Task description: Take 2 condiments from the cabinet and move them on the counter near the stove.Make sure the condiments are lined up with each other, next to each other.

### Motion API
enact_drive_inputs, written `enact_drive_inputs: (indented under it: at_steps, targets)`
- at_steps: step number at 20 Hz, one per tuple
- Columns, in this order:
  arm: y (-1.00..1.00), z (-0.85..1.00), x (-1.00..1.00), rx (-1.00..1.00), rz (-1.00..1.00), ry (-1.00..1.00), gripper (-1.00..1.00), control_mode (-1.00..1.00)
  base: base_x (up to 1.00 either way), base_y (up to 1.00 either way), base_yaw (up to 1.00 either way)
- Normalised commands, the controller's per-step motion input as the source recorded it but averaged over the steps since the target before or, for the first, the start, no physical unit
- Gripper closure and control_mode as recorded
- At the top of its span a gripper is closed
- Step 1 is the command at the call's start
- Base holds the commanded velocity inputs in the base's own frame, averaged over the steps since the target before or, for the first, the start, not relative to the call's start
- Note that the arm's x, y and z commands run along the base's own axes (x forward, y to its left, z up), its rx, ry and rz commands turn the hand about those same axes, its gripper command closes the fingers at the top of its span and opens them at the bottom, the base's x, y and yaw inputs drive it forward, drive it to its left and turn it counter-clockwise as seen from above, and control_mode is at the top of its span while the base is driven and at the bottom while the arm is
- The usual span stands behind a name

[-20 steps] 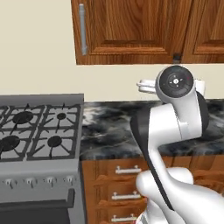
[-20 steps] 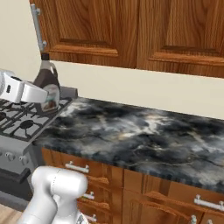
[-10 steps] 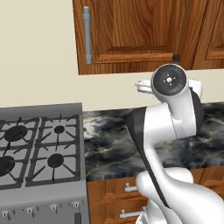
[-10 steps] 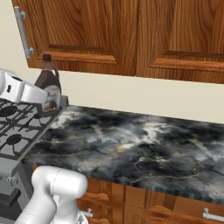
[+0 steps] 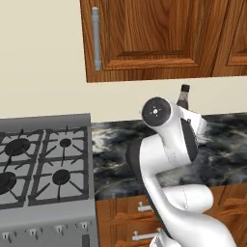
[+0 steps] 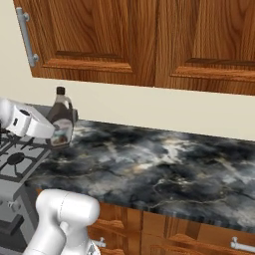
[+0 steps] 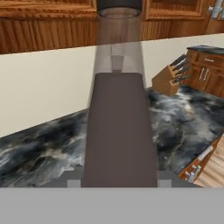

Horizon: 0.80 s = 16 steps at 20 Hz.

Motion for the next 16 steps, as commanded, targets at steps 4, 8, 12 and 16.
enact_drive_inputs:
  at_steps: [4,8,12,16]
  targets:
    - [0.24,-0.69,0.77,0.0,0.0,0.01,1.0,-1.0,0.0,0.0,0.0]
    - [0.42,-0.74,0.88,-0.01,0.0,0.03,1.0,-1.0,0.0,0.0,0.0]
    - [0.55,-0.59,1.0,-0.01,-0.01,0.02,1.0,-1.0,0.0,0.0,0.0]
    - [0.48,-0.39,1.0,-0.03,-0.09,0.0,1.0,-1.0,0.0,0.0,0.0]
